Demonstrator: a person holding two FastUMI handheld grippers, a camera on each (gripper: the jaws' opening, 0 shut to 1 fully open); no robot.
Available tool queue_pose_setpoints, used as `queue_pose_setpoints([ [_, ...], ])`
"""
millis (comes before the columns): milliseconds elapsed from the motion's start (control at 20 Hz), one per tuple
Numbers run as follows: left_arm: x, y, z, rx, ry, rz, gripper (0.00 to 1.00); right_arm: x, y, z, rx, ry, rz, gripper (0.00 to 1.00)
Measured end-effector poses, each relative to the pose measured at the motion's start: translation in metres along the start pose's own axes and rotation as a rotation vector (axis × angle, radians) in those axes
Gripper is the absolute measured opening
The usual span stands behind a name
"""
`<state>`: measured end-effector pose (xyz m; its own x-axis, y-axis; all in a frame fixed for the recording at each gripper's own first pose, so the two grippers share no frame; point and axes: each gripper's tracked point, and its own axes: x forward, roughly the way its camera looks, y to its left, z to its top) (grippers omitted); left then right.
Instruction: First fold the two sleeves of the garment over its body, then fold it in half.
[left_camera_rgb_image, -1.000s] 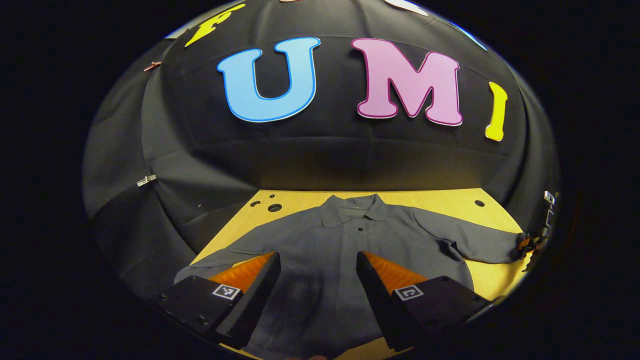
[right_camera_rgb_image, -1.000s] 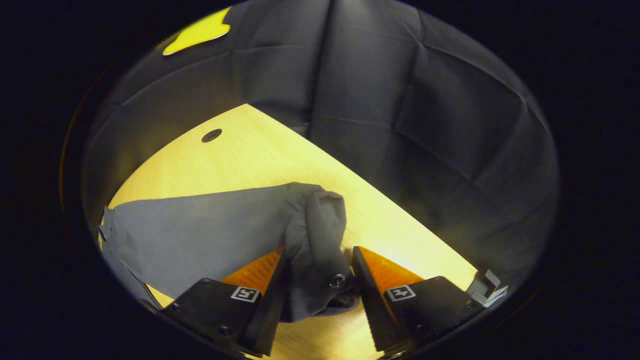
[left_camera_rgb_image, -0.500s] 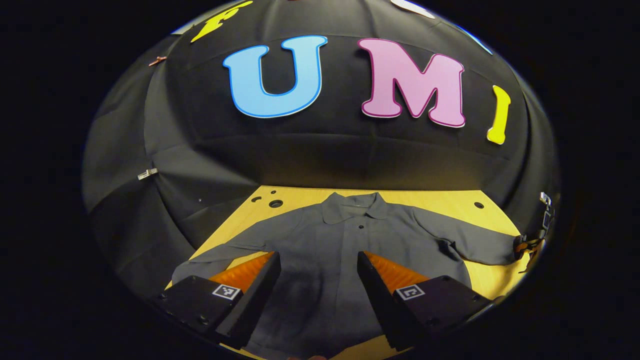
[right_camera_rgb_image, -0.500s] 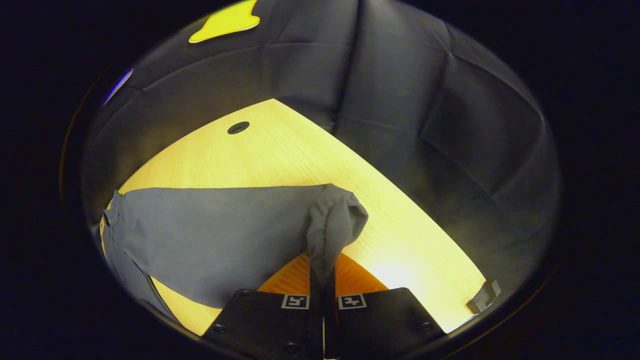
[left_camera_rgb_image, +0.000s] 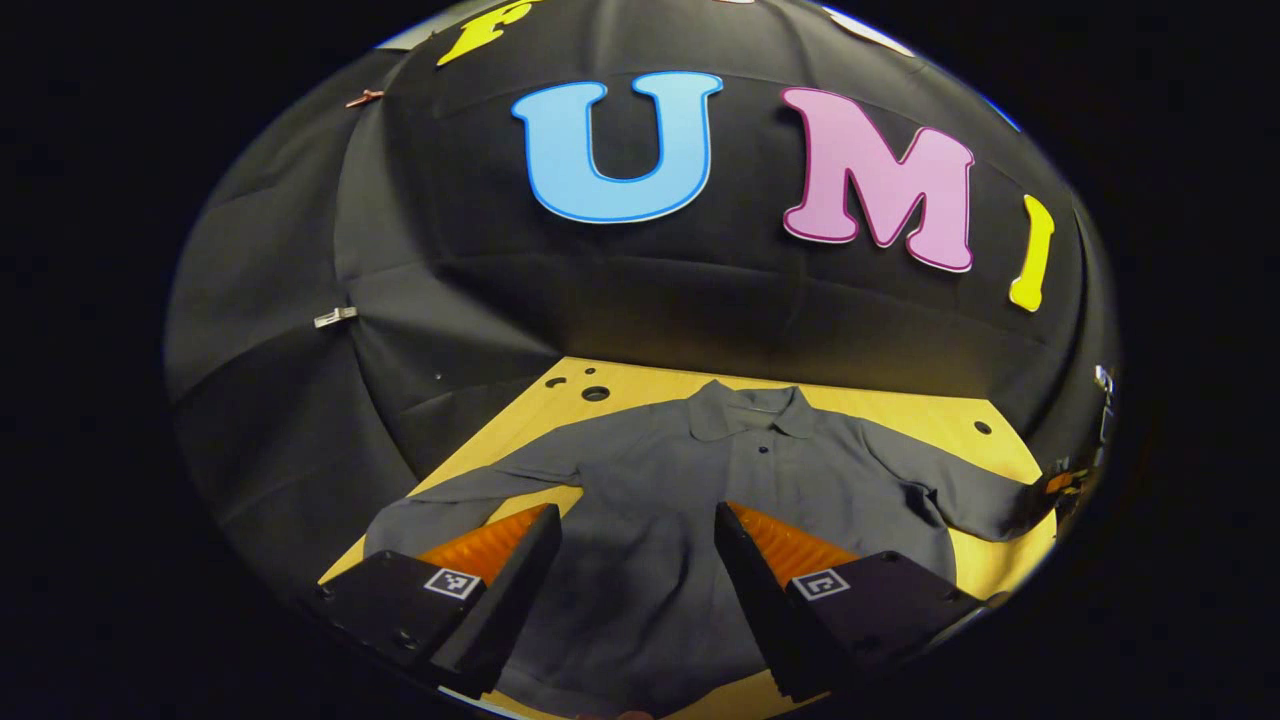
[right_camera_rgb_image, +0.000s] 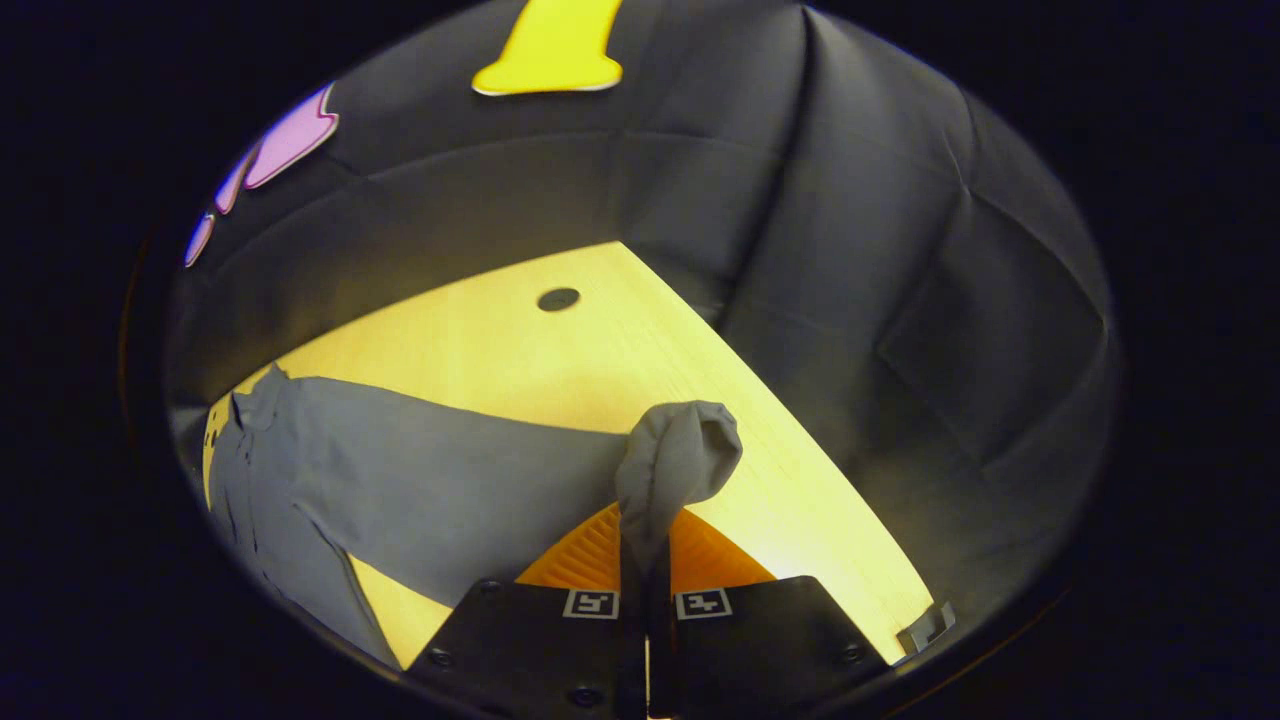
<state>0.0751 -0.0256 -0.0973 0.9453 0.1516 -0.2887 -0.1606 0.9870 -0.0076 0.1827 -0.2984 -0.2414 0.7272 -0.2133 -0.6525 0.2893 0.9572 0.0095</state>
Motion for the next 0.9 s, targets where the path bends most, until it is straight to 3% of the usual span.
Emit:
queue_pose_setpoints([
  [350, -0.026, 0.043, -0.008, 0.046, 0.018, 0.058, 0.97, -0.039, 0.09, 0.042, -0.112, -0.076, 0.147, 0.06],
  [600, -0.043, 0.07, -0.005, -0.003, 0.047, 0.084, 0.97, -0.056, 0.155, 0.056, -0.197, -0.095, 0.224, 0.06],
  [900, -0.059, 0.098, -0.002, 0.014, 0.05, 0.112, 0.97, -0.078, 0.273, 0.071, -0.278, -0.146, 0.373, 0.06],
])
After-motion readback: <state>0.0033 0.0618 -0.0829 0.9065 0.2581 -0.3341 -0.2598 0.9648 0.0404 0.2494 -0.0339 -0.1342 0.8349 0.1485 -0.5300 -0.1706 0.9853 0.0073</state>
